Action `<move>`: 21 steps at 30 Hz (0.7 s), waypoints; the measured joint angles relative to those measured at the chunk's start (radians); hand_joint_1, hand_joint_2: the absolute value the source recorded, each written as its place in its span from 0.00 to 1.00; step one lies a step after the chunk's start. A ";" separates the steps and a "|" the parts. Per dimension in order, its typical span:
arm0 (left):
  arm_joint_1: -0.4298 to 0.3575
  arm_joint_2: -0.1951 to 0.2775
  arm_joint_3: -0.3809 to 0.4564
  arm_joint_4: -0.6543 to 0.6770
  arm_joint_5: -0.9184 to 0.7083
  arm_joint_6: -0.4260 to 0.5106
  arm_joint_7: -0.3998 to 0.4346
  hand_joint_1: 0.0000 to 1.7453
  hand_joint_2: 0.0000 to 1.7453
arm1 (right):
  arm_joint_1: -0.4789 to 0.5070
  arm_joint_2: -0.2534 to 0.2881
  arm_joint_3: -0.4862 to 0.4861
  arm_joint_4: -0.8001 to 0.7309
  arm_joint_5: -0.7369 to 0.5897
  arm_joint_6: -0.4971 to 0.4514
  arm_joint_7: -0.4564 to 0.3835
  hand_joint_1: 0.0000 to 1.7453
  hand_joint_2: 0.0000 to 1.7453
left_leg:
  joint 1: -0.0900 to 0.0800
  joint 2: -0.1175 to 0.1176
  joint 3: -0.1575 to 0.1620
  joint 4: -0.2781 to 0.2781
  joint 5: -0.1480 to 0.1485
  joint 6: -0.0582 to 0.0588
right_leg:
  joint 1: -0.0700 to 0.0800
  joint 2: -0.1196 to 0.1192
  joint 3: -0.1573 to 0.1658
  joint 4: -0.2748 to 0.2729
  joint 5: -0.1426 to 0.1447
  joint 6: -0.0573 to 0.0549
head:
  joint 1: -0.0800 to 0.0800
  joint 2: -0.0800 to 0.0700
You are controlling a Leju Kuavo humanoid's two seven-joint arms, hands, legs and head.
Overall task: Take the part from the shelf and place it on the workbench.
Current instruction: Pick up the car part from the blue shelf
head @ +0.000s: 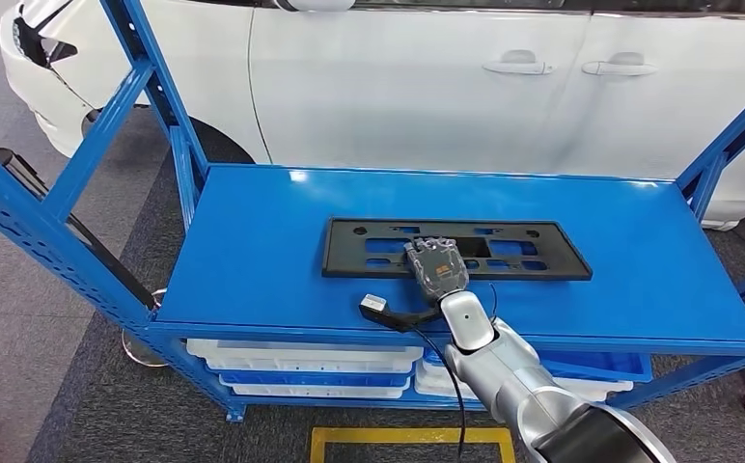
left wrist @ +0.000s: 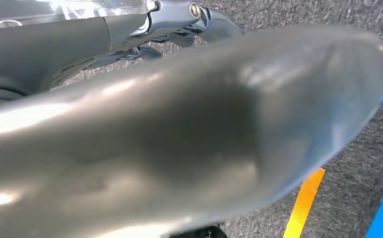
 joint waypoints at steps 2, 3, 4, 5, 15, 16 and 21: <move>-0.001 -0.001 0.000 0.000 0.000 -0.002 -0.006 0.00 0.25 | -0.005 0.000 -0.003 0.001 0.000 0.000 -0.003 1.00 1.00 | -0.003 -0.001 0.001 0.000 0.000 -0.006 | 0.005 -0.001 0.066 -0.136 0.048 -0.012 | 0.000 0.000; -0.002 -0.001 -0.001 0.000 0.000 -0.005 -0.012 0.00 0.50 | -0.006 0.000 -0.005 0.001 0.001 -0.001 -0.006 1.00 1.00 | -0.003 -0.001 0.000 0.000 0.000 -0.011 | 0.008 -0.001 0.079 -0.165 0.053 -0.016 | 0.000 0.000; -0.001 -0.001 -0.001 0.000 0.000 -0.009 -0.021 0.00 0.75 | -0.007 0.001 -0.007 0.001 0.002 -0.002 -0.011 1.00 1.00 | -0.004 -0.001 -0.001 -0.001 0.000 -0.016 | 0.011 -0.002 0.081 -0.173 0.051 -0.020 | -0.001 0.000; -0.002 -0.001 -0.002 0.000 0.000 -0.014 -0.030 0.00 1.00 | -0.007 0.001 -0.010 0.000 0.004 -0.005 -0.017 1.00 1.00 | -0.003 -0.002 0.001 -0.003 0.001 -0.022 | 0.012 -0.002 0.080 -0.176 0.054 -0.024 | 0.000 0.000; 0.001 -0.002 -0.016 0.000 0.000 -0.031 -0.061 0.00 1.00 | 0.082 0.002 -0.090 -0.291 -0.275 0.016 -0.261 1.00 1.00 | 0.004 0.002 -0.093 0.195 -0.062 -0.050 | 0.003 -0.004 0.093 -0.186 0.055 -0.043 | -0.002 0.000; 0.000 -0.002 -0.016 0.000 0.000 -0.032 -0.061 0.00 1.00 | 0.097 0.001 -0.101 -0.374 -0.376 0.041 -0.310 1.00 1.00 | 0.005 0.003 -0.058 0.124 -0.032 -0.049 | 0.003 -0.002 0.093 -0.180 0.050 -0.039 | -0.002 0.000; 0.004 -0.005 -0.011 0.000 0.000 -0.034 -0.079 0.00 1.00 | 0.182 -0.027 -0.144 -0.816 -1.032 0.267 -0.553 1.00 1.00 | 0.002 0.000 -0.011 0.018 -0.008 -0.021 | 0.010 -0.001 0.086 -0.162 0.035 -0.016 | 0.002 0.000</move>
